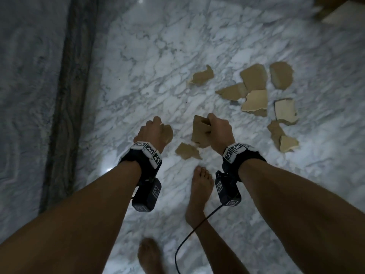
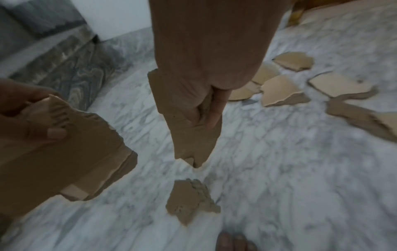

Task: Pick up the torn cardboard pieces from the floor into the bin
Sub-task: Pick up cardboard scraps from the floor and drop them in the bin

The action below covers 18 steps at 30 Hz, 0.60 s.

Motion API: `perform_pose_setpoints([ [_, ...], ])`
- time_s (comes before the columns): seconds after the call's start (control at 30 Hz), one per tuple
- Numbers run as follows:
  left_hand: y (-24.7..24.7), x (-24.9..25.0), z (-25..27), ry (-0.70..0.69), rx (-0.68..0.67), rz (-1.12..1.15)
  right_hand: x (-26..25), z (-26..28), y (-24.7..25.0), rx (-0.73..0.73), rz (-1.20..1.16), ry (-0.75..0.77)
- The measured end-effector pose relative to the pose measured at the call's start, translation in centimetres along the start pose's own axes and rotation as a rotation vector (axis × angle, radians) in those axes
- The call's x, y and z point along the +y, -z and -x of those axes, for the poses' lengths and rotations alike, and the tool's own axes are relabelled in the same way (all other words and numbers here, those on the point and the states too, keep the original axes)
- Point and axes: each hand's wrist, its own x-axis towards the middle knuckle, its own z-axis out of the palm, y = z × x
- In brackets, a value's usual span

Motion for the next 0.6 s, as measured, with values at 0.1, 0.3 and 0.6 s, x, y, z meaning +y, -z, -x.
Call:
perform_pose_setpoints([
  [0.1, 2.3, 2.8, 3.5, -0.093, -0.019, -0.063, -0.9, 4.8, 3.7, 0.078, -0.053, -0.081],
  [0.3, 5.9, 9.3, 12.7, -0.260, 0.009, -0.179, -1.6, 16.0, 10.4, 0.314, -0.223, -0.270],
  [0.6, -0.8, 23.6, 28.0, -0.561, -0.115, -0.181, 6.3, 36.3, 19.1, 0.428, -0.272, -0.613],
])
